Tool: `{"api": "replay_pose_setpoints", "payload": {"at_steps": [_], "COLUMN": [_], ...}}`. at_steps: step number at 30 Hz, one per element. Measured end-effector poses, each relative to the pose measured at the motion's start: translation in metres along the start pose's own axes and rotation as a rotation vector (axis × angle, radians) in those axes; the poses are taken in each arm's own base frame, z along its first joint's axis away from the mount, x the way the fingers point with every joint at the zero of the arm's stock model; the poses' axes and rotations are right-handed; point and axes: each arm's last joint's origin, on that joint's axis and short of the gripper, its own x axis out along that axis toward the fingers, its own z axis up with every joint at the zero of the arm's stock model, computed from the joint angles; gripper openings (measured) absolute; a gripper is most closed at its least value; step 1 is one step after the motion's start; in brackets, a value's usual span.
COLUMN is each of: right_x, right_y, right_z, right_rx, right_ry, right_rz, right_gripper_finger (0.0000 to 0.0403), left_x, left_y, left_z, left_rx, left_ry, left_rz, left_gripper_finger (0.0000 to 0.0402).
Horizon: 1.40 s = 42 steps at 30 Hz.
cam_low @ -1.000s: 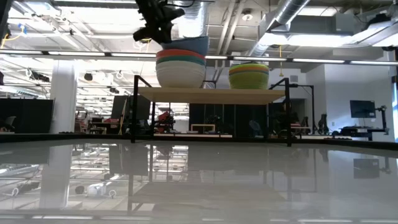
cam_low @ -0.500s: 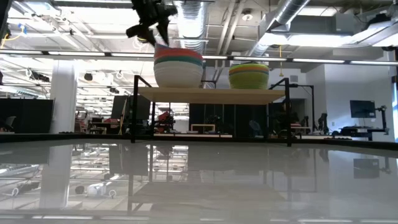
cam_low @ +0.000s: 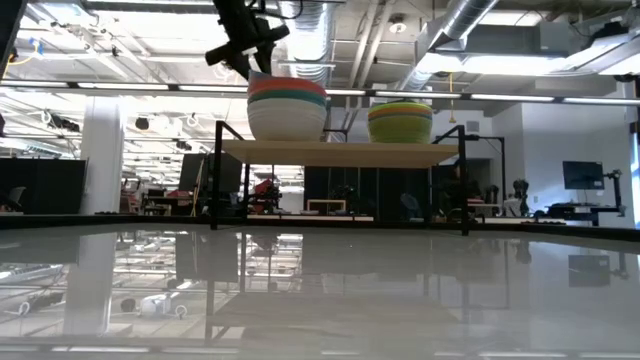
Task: Place and stack bowls onto a shelf
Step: Stack the dark blue bowl on top of the orange bowl on the shelf, then return to Home Position
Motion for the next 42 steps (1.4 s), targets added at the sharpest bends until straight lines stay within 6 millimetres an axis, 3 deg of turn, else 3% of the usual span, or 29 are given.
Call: {"api": "replay_pose_setpoints", "payload": {"at_steps": [9, 18, 27, 33, 36, 42], "right_x": [-0.005, -0.005, -0.005, -0.015, -0.022, -0.027], "right_y": [0.007, 0.007, 0.008, 0.019, 0.026, 0.041], "right_z": [-0.002, -0.001, 0.001, -0.003, -0.006, -0.001], "right_rx": [0.028, 0.042, 0.073, 0.125, 0.135, 0.193], "right_ry": [-0.01, -0.017, -0.035, -0.039, -0.05, -0.102], "right_rz": [0.025, 0.022, 0.029, 0.08, 0.116, 0.18], "right_gripper_finger": [0.02, 0.02, 0.02, 0.02, 0.02, 0.02], "left_x": [0.007, -0.032, 0.005, 0.018, 0.004, -0.056], "left_y": [0.0, -0.003, -0.013, -0.014, -0.012, -0.015], "left_z": [-0.009, 0.006, -0.002, -0.009, -0.005, -0.001], "left_rx": [0.042, -0.014, 0.076, 0.094, 0.084, 0.141], "left_ry": [0.06, -0.151, -0.028, 0.048, 0.005, -0.163], "left_rz": [0.102, -0.013, 0.005, 0.005, -0.014, -0.142], "left_gripper_finger": [0.0149, 0.0148, 0.0148, 0.0148, 0.0148, 0.0148]}}
